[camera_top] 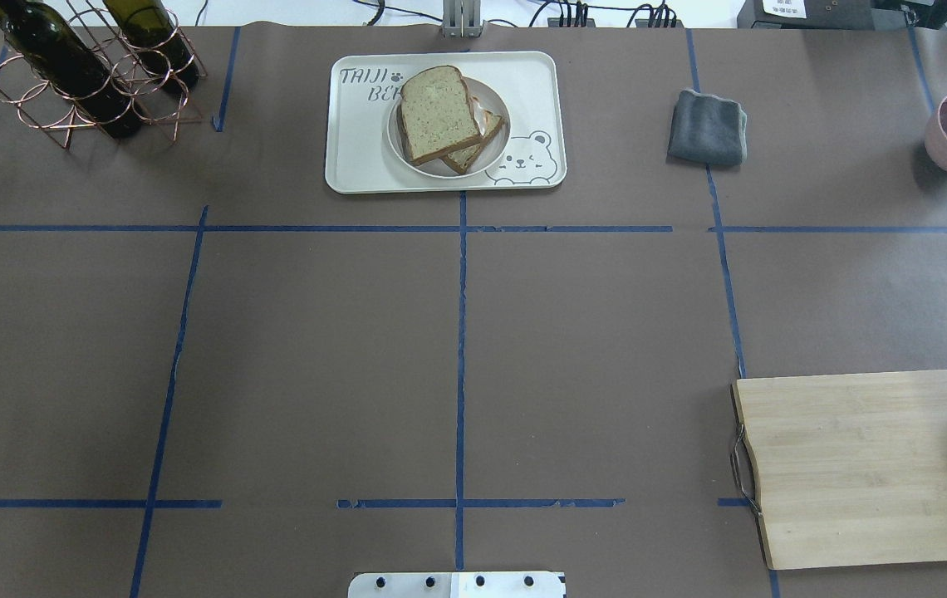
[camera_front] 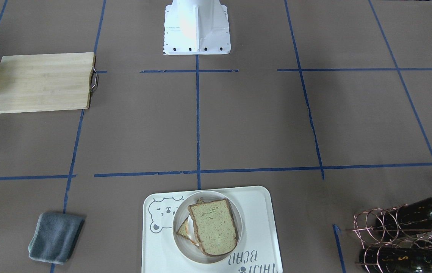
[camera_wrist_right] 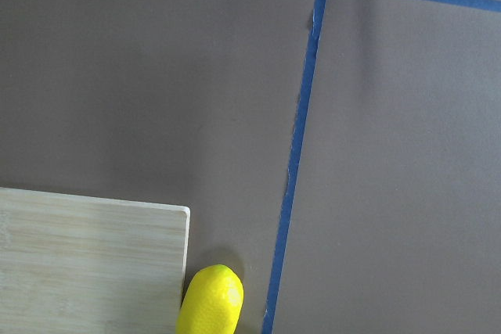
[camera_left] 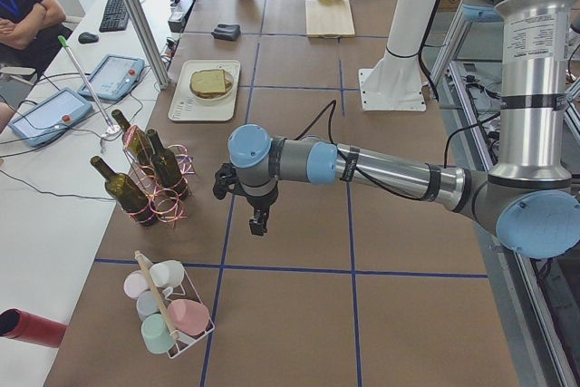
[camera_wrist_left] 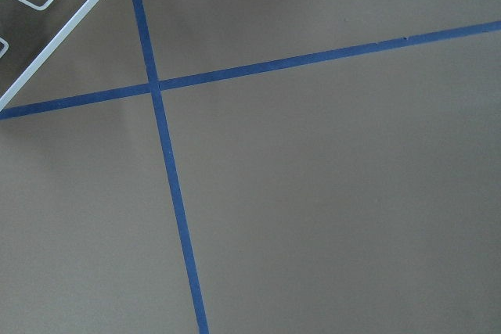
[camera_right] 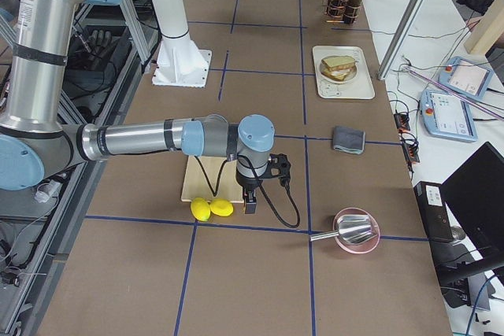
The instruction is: Make sandwich and place on tray
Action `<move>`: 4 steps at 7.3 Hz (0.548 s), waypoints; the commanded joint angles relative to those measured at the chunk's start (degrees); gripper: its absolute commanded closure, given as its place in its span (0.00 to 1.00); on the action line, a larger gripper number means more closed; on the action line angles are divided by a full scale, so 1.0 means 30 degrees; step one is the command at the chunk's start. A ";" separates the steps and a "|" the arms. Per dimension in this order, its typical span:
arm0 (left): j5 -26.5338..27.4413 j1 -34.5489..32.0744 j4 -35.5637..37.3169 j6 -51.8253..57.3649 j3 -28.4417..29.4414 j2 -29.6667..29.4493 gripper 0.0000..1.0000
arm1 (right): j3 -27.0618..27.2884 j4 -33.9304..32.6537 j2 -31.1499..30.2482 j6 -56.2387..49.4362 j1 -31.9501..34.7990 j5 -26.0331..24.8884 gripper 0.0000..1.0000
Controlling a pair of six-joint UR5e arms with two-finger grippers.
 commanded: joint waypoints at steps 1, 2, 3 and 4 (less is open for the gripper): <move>0.0207 -0.1303 0.0098 0.1716 0.1182 -0.0142 0.00 | -0.0204 0.0045 0.0284 0.0699 -0.0005 0.0308 0.00; 0.0209 -0.1543 0.0302 0.1787 0.1041 0.0061 0.00 | -0.0552 0.0045 0.0228 0.0673 -0.0005 0.0426 0.00; 0.0209 -0.1661 0.0449 0.1788 0.0924 0.0121 0.00 | -0.1049 0.0132 0.0256 0.0441 -0.0005 0.0456 0.00; 0.0180 -0.1575 0.0450 0.1788 0.1242 0.0035 0.00 | -0.0938 0.0162 0.0257 0.0438 -0.0005 0.0457 0.00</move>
